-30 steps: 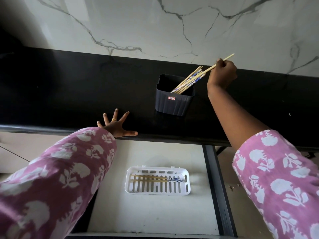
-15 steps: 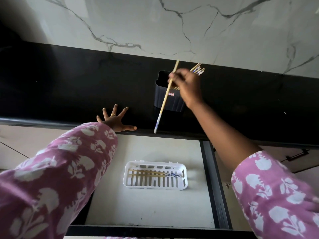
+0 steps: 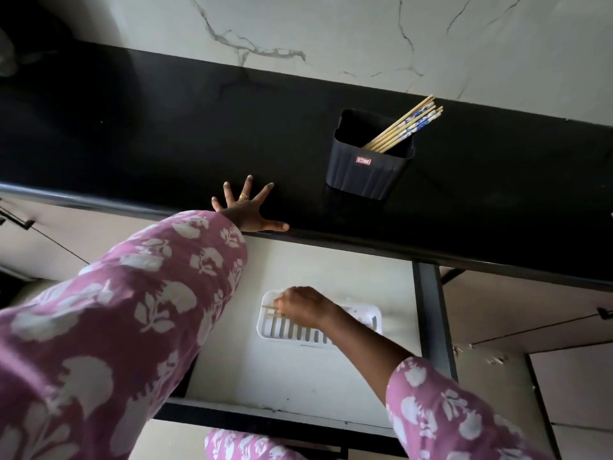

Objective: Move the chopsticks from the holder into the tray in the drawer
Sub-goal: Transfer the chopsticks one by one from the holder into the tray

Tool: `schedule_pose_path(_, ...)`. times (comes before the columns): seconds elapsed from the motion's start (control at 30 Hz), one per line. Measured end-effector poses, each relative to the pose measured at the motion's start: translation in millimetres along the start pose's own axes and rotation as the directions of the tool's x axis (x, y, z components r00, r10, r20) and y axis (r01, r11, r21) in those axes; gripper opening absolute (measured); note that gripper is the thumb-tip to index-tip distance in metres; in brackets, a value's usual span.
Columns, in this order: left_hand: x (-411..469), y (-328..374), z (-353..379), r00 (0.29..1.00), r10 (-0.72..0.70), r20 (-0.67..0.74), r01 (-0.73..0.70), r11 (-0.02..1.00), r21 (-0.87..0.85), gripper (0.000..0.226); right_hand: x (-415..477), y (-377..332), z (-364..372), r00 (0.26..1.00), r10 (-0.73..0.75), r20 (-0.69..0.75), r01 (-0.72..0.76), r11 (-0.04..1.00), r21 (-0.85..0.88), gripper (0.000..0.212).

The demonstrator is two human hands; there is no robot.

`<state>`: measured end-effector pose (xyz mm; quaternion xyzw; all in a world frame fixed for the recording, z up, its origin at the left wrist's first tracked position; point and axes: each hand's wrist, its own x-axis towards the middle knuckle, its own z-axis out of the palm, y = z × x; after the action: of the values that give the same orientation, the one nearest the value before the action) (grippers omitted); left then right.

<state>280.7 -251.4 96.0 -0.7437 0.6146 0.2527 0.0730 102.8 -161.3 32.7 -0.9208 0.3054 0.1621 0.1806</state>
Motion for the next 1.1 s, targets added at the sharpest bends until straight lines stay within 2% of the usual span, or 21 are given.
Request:
schedule_pose_path(0.1,0,3,-1,1.000,0.008,-0.002,-0.008,1.000,-0.006,0.109,1,1,28,0.999,0.031,0.035,-0.026,0.991,-0.134,0.028)
schedule_pose_path(0.33,2,0,-1,1.000,-0.016,0.011,0.016,1.000,-0.009,0.109,12,-1,48,0.999,0.033,0.024,-0.027,0.974,-0.225,0.033)
schedule_pose_path(0.77,4,0,-1,1.000,-0.022,0.013,0.022,1.000,-0.011,0.109,17,0,52,0.997,0.058,0.042,-0.050,0.985,-0.164,0.029)
schedule_pose_path(0.87,4,-1,0,1.000,-0.020,0.014,0.020,1.000,-0.002,0.109,14,4,51,0.999,0.043,0.017,-0.040,0.983,-0.179,0.030)
schedule_pose_path(0.97,4,-1,0,1.000,-0.020,0.005,0.020,1.000,-0.001,0.109,8,10,48,0.996,-0.010,-0.086,-0.011,0.972,-0.236,0.022)
schedule_pose_path(1.1,3,-1,2,1.000,-0.020,0.001,0.020,1.000,0.006,0.110,-2,32,41,0.975,-0.061,-0.215,0.010,0.973,-0.229,0.029)
